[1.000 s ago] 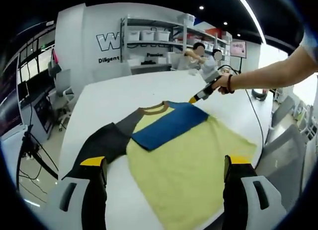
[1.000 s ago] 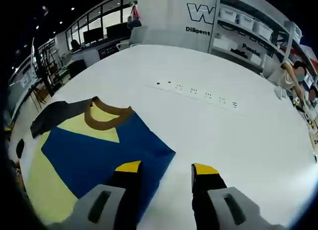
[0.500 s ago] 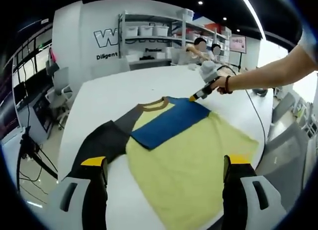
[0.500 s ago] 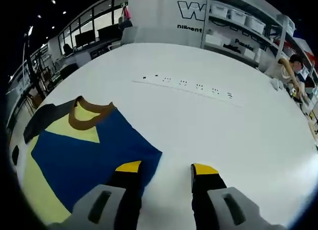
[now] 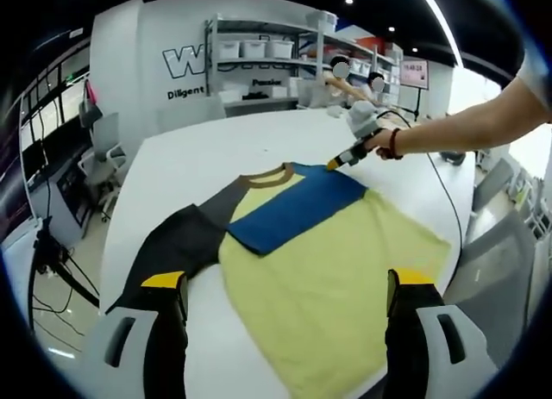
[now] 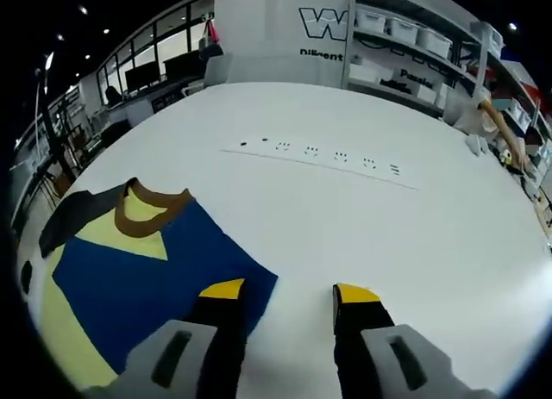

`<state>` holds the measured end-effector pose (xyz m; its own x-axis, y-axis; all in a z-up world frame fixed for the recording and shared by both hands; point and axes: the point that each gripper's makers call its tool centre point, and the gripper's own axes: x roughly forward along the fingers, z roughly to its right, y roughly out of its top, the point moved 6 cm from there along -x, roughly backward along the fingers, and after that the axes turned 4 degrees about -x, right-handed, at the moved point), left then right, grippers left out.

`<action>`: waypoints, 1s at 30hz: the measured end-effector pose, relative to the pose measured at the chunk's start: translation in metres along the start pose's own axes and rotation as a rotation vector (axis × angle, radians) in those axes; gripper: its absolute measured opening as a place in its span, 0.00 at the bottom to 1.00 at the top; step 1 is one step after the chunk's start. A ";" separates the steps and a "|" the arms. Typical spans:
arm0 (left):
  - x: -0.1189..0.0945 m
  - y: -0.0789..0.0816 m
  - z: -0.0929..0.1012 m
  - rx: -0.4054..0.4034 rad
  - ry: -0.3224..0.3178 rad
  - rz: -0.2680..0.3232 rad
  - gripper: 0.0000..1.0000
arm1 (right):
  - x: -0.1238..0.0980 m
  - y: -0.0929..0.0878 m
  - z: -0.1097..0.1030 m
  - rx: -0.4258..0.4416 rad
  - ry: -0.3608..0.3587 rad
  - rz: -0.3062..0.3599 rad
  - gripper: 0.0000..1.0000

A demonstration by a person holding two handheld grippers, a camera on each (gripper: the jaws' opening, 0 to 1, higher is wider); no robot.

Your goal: Fold the garment on the visible template until the final outline fits inside the template.

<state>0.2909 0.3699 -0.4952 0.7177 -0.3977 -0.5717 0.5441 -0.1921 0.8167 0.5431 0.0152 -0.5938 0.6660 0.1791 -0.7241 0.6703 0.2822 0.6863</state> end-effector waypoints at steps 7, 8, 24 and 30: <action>0.003 0.002 0.001 0.004 -0.007 0.002 0.96 | 0.003 0.002 -0.004 0.009 0.020 0.007 0.37; 0.003 0.002 0.001 0.005 -0.008 0.004 0.96 | 0.004 0.002 -0.004 0.019 0.018 0.005 0.37; 0.005 0.004 0.001 0.005 0.006 0.005 0.96 | -0.021 0.015 0.011 0.082 0.003 0.085 0.39; 0.004 0.008 0.004 0.004 -0.002 0.026 0.99 | -0.035 0.004 0.000 0.102 0.048 0.067 0.40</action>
<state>0.2965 0.3628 -0.4905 0.7308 -0.4046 -0.5497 0.5234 -0.1847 0.8318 0.5226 0.0101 -0.5659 0.6959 0.2397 -0.6769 0.6562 0.1707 0.7350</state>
